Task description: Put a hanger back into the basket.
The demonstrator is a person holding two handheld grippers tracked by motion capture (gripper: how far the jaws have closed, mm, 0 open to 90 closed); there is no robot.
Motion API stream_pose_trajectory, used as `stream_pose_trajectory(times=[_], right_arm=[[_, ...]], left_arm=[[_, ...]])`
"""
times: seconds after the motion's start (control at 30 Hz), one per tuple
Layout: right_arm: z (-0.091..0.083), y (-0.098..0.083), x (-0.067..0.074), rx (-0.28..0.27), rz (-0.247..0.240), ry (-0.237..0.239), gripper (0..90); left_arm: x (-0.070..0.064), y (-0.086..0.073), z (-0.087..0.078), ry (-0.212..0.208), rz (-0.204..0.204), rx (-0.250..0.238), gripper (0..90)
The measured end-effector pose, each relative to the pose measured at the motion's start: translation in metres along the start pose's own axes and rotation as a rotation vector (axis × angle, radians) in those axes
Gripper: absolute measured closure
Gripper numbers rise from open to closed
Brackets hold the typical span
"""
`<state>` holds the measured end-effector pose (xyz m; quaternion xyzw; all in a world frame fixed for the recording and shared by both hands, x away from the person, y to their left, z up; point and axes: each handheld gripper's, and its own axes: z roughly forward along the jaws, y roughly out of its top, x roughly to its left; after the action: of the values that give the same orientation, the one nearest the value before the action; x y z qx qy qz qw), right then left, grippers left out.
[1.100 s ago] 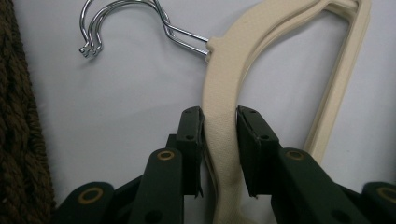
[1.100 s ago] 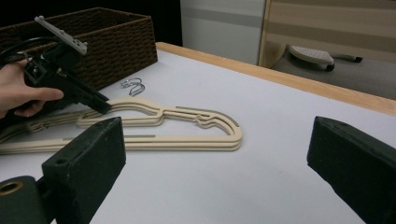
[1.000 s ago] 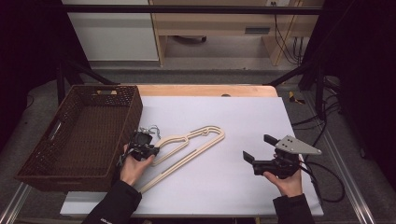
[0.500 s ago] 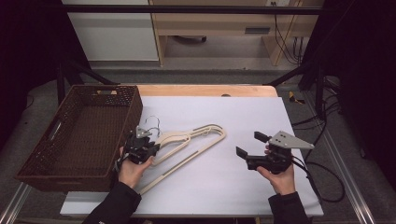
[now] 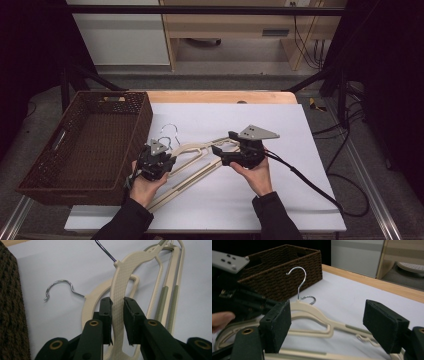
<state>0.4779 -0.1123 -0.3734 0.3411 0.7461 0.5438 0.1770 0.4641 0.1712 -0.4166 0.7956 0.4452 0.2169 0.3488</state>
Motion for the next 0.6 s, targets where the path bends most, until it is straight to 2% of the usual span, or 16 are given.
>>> stream_pose_trajectory(times=[0.13, 0.23, 0.37, 0.4, 0.53, 0.6], right_arm=[[0.016, 0.006, 0.004, -0.009, 0.001, -0.003, 26.4], [0.024, 0.008, 0.005, -0.013, 0.009, 0.010, 29.2], [0.042, 0.010, 0.010, 0.006, -0.001, 0.016, 34.9], [0.044, 0.009, 0.011, -0.001, 0.009, 0.032, 35.8], [0.050, 0.007, 0.012, 0.001, 0.019, 0.038, 38.1], [0.059, 0.006, 0.014, 0.024, 0.000, 0.037, 39.9]], left_arm=[[-0.003, 0.000, 0.000, 0.009, 0.015, -0.003, 77.2], [-0.002, 0.000, 0.000, 0.004, 0.008, -0.004, 77.2], [-0.003, 0.000, -0.001, 0.010, 0.017, -0.005, 77.2], [-0.004, -0.001, -0.001, 0.008, 0.019, -0.007, 77.2], [-0.004, -0.001, -0.002, 0.008, 0.020, -0.011, 77.2], [-0.004, -0.001, -0.002, 0.008, 0.020, -0.013, 77.3]])
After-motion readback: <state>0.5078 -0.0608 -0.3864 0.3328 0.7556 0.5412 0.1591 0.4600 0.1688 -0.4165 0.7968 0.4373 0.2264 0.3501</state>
